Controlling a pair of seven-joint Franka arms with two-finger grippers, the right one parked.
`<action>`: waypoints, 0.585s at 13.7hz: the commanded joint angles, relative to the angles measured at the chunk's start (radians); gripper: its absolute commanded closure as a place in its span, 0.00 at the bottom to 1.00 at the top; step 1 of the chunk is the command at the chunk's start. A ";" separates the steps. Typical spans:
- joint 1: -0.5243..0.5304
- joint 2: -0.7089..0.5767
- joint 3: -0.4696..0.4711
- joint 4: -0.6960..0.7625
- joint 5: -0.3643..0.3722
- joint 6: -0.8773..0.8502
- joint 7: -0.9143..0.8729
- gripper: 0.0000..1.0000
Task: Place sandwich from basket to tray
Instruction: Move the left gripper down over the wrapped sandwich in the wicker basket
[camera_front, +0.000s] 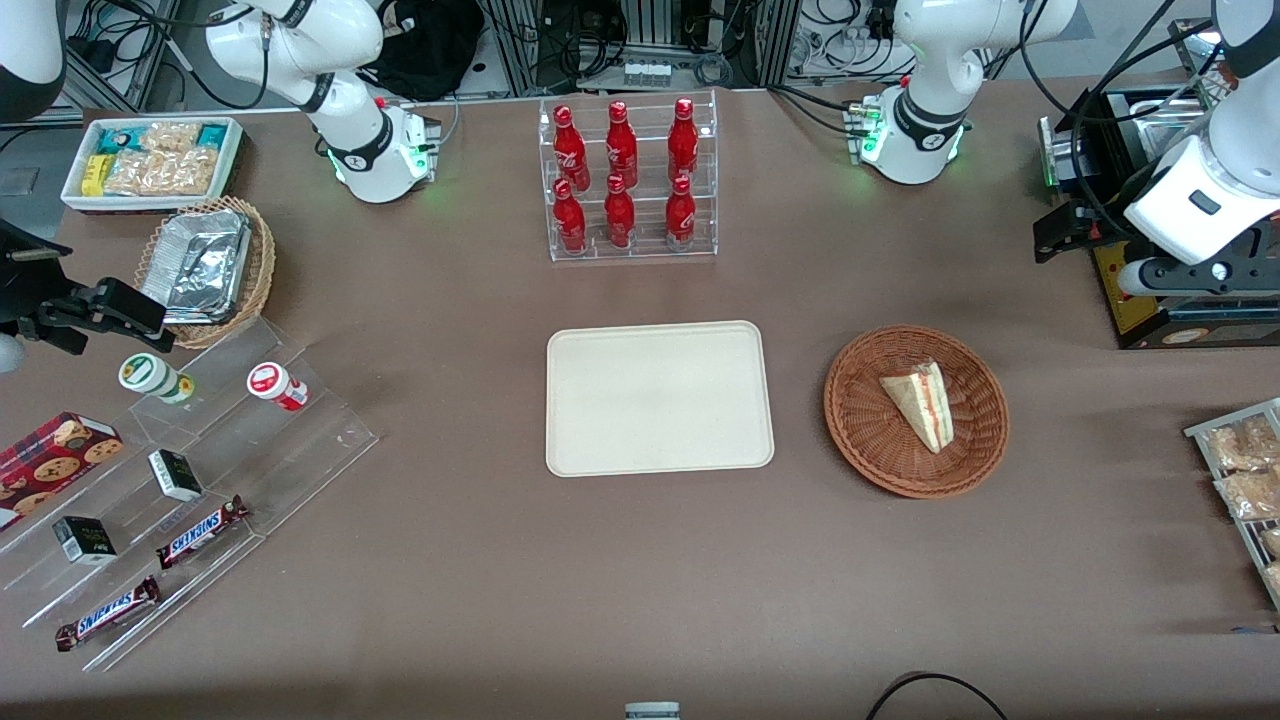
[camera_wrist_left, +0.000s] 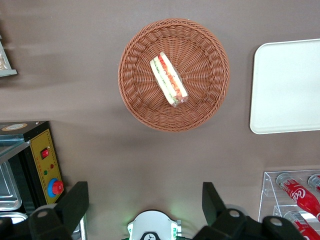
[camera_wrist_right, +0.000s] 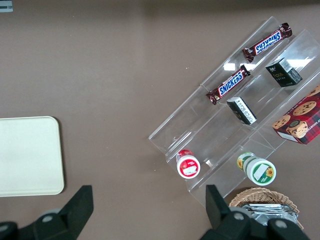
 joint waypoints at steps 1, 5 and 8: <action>0.009 0.001 -0.006 0.010 -0.012 -0.017 0.015 0.00; 0.006 0.055 -0.008 -0.037 -0.005 0.005 0.017 0.00; -0.006 0.056 -0.012 -0.153 0.002 0.127 0.017 0.00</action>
